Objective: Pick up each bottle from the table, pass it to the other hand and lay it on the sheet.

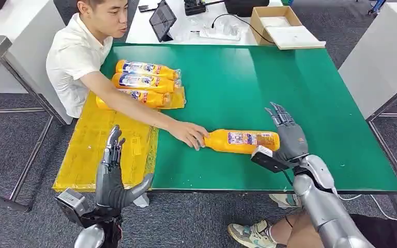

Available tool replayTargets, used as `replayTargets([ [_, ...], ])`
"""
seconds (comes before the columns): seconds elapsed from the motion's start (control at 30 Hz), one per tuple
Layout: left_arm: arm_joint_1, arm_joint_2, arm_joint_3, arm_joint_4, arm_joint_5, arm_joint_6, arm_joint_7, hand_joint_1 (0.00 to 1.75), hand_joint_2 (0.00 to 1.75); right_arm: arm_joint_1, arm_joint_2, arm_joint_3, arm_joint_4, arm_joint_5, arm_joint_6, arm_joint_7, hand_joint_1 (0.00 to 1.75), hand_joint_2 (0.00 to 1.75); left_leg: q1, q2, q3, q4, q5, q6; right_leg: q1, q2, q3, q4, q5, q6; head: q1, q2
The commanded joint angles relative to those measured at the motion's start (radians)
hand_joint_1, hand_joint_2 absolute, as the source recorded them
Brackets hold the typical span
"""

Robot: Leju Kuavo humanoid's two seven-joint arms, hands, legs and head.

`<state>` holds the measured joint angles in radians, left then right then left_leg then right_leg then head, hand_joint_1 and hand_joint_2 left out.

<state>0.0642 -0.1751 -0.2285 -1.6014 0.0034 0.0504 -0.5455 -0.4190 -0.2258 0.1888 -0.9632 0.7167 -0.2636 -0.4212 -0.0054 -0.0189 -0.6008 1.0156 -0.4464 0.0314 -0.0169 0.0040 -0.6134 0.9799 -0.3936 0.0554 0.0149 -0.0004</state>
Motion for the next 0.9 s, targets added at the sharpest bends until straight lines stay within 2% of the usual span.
replayTargets([
  [0.03,-0.044,0.023,-0.026,0.065,0.009,0.005,-0.002,0.0,1.75,-0.046,0.064,0.038,0.0,-0.05,0.053,-0.009,0.0,1.75,0.0,0.002,0.002,-0.001,-0.001,-0.001,0.001,0.001,0.002,0.0,0.0,-0.002,0.001,0.0],
  [0.23,-0.043,0.023,-0.025,0.066,0.01,0.005,-0.002,0.0,1.75,-0.043,0.061,0.039,0.001,-0.05,0.054,-0.009,0.0,1.75,0.0,0.002,0.004,-0.001,-0.001,-0.002,0.0,0.001,0.003,0.0,-0.001,-0.002,0.0,0.0],
  [0.33,-0.048,0.018,-0.023,0.073,0.015,0.003,-0.002,0.0,1.75,-0.05,0.049,0.081,0.001,-0.041,0.099,0.006,0.0,1.75,0.0,0.003,0.005,0.0,-0.002,-0.003,0.001,0.002,0.004,0.0,-0.001,-0.003,0.0,0.0],
  [0.53,-0.044,0.019,-0.019,0.074,0.021,-0.006,0.002,0.0,1.75,-0.073,0.027,0.11,0.131,-0.012,0.123,0.069,0.0,1.75,0.0,0.0,0.003,-0.001,0.0,-0.001,0.0,0.0,0.003,-0.001,0.0,-0.001,0.0,0.0],
  [0.63,-0.044,0.02,-0.019,0.073,0.023,-0.009,0.003,0.0,1.75,-0.079,0.026,0.114,0.163,-0.008,0.12,0.068,0.0,1.75,0.0,0.002,0.006,-0.001,-0.001,-0.002,0.001,0.001,0.005,-0.002,-0.001,-0.002,0.0,0.0],
  [0.77,-0.051,0.021,-0.023,0.084,0.025,-0.018,0.008,0.0,1.75,-0.102,0.019,0.151,0.248,0.002,0.173,0.075,0.0,1.75,0.0,0.001,0.005,-0.001,-0.001,-0.002,0.001,0.0,0.005,-0.001,-0.001,-0.002,0.0,0.0],
  [0.9,-0.051,0.021,-0.023,0.085,0.025,-0.018,0.008,0.0,1.75,-0.105,0.018,0.156,0.257,0.006,0.176,0.076,0.0,1.75,0.0,0.002,0.006,-0.001,-0.001,-0.002,0.001,0.0,0.006,-0.001,-0.001,-0.002,0.0,0.0],
])
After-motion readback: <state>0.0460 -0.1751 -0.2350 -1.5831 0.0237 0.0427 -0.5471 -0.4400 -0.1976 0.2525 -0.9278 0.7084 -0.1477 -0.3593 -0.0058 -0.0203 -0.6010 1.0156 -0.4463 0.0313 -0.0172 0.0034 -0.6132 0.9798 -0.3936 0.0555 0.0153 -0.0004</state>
